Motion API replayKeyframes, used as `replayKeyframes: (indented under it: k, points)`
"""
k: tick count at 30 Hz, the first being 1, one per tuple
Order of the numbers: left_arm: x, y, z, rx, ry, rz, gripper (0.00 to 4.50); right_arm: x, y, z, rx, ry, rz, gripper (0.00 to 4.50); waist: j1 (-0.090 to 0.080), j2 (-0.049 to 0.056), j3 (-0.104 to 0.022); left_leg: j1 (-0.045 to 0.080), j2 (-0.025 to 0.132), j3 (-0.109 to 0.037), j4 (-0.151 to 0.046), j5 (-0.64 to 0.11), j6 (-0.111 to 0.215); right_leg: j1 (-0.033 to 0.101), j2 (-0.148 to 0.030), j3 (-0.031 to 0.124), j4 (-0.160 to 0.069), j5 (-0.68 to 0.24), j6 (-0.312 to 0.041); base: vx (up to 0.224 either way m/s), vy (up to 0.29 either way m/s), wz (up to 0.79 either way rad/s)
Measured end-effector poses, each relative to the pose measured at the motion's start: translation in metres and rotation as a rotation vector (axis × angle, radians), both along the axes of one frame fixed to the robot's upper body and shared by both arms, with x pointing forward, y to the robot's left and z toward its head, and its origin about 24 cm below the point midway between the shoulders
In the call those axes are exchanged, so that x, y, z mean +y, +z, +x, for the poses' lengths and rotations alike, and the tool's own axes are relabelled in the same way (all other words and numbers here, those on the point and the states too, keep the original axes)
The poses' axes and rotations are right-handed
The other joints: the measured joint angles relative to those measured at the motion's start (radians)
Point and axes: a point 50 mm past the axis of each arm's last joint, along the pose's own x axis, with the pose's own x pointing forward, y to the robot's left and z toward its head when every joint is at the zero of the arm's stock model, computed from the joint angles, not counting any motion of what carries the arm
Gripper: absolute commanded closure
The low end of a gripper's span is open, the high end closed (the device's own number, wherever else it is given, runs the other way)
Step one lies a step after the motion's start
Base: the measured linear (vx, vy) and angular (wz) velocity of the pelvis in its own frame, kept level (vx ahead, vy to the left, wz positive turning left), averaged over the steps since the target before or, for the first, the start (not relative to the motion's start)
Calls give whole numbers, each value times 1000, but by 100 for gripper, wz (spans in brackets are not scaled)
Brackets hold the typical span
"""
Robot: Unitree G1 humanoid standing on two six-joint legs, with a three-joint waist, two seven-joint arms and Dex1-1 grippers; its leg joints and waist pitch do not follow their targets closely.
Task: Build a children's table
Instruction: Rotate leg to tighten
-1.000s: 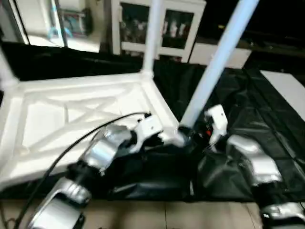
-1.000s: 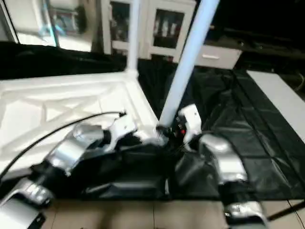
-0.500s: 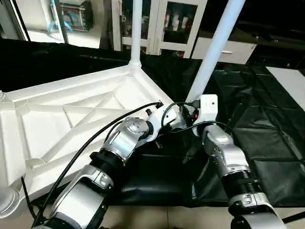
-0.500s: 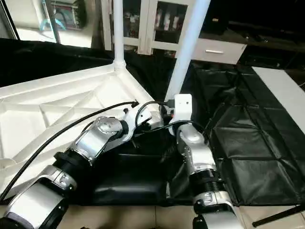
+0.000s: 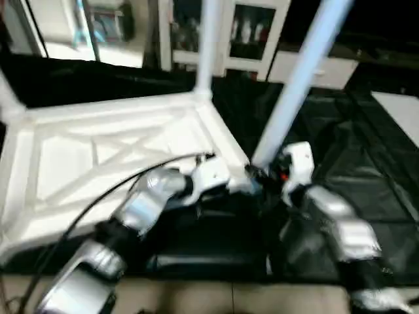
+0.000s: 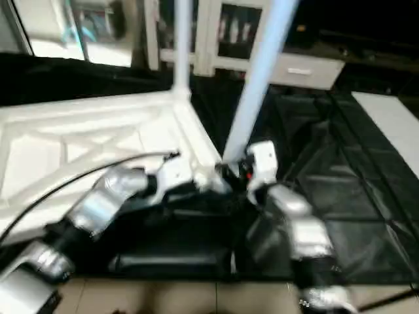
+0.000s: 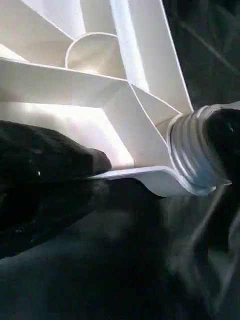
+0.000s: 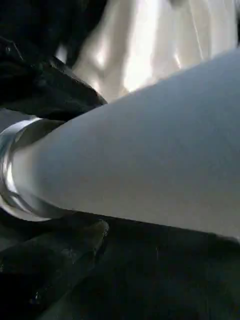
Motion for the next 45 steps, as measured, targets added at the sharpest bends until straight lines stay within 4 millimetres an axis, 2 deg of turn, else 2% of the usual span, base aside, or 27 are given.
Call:
replayKeyframes:
  k: [1, 4, 10, 11, 20, 28, 30, 34, 37, 39, 45]
  points:
    - [2, 0, -3, 11, -30, 0, 450, -8, 4, -6, -12, 71, -25, 105, 6, 1, 0, 0, 0, 0, 0, 0, 0, 0, -1, 0, 0, -1, 1, 0, 0, 0]
    - [10, 0, -8, 43, -67, -4, 450, -26, 15, -19, -24, 225, -84, 87, 8, 1, 0, 2, 0, 1, 0, 0, 0, 2, -1, 0, 1, -1, 2, 0, 0, 0]
    - [19, 3, -13, 82, -112, -8, 450, -39, 8, -41, 65, 455, -174, 40, 4, 1, 0, 1, 0, 1, 1, 0, 0, 2, -1, 0, 1, -2, 3, 0, 0, 0]
    - [20, 3, -14, 86, -116, -9, 450, -40, 8, -41, 62, 470, -185, 25, 4, 1, 0, 1, 0, 1, 1, 0, 0, 2, -1, 0, 1, -2, 3, 0, 0, 0]
    - [20, 4, -15, 94, -129, -6, 450, -26, 18, -20, -50, 464, -185, 25, 6, 0, 0, -1, 0, 1, 1, 0, 0, 1, -2, 0, 2, -2, 2, 0, 0, 0]
    - [18, 4, -16, 104, -146, -7, 450, -25, 6, -22, 5, 516, -206, 25, 10, 1, 0, 0, 0, 2, 2, 0, 1, 2, -2, 0, 3, -2, 2, 0, 0, 0]
    - [19, 4, -16, 105, -146, -5, 450, -25, 5, -19, 11, 523, -211, 58, 6, 1, 0, 0, 0, 2, 3, 0, 1, 2, -2, 0, 3, -2, 1, 0, 0, 0]
    - [19, 4, -17, 111, -154, -4, 450, -19, 4, -13, 2, 522, -187, 95, 6, 1, 0, 0, 0, 2, 4, 0, 1, 2, -2, 0, 3, -2, 1, 0, 0, 0]
    - [18, 4, -17, 111, -156, -5, 450, -16, 5, -10, -11, 536, -176, 106, 7, 1, 0, 0, 0, 2, 4, 0, 1, 3, -3, 0, 3, -2, 1, 0, 0, 0]
    - [18, 4, -17, 111, -156, -4, 450, -15, 6, -10, -15, 544, -176, 138, 7, 1, 0, 0, 0, 2, 4, 0, 1, 3, -3, 0, 3, -2, 1, 0, 0, 0]
    - [19, 4, -17, 111, -156, -2, 450, -14, 4, -10, -6, 567, -158, 179, 7, 0, 0, 0, 0, 2, 4, 0, 1, 3, -3, 0, 4, -2, 1, 0, 0, 0]
